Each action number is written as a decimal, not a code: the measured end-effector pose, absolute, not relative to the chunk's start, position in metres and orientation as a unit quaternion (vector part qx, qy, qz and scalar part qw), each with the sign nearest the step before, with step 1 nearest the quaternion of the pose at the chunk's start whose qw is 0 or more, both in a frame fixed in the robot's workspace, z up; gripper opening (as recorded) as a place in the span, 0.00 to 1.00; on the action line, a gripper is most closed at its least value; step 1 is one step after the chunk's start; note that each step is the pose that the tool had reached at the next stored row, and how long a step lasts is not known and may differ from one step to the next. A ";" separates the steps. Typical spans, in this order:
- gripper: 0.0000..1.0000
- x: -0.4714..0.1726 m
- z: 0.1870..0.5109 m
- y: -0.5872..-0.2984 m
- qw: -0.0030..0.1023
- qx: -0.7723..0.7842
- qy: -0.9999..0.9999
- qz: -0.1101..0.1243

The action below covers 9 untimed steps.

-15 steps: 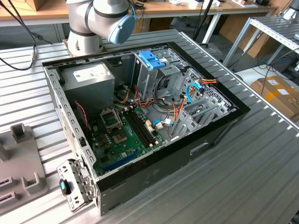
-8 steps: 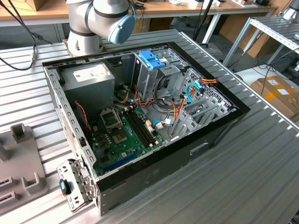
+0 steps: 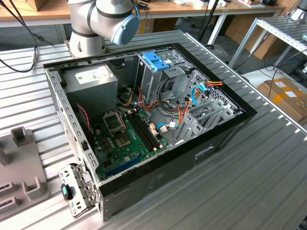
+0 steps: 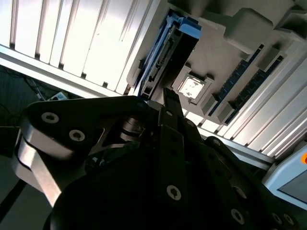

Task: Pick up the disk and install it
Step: 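Pick up the disk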

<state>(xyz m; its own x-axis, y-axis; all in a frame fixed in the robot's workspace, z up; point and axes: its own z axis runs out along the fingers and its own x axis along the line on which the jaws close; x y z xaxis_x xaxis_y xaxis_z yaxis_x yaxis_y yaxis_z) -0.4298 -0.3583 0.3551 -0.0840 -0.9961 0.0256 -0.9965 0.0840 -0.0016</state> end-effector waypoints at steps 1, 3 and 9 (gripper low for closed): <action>0.11 -0.430 0.355 -0.358 0.009 0.677 -0.736 0.009; 0.11 -0.428 0.355 -0.358 0.009 0.677 -0.736 0.009; 0.11 -0.425 0.355 -0.358 0.009 0.677 -0.736 0.009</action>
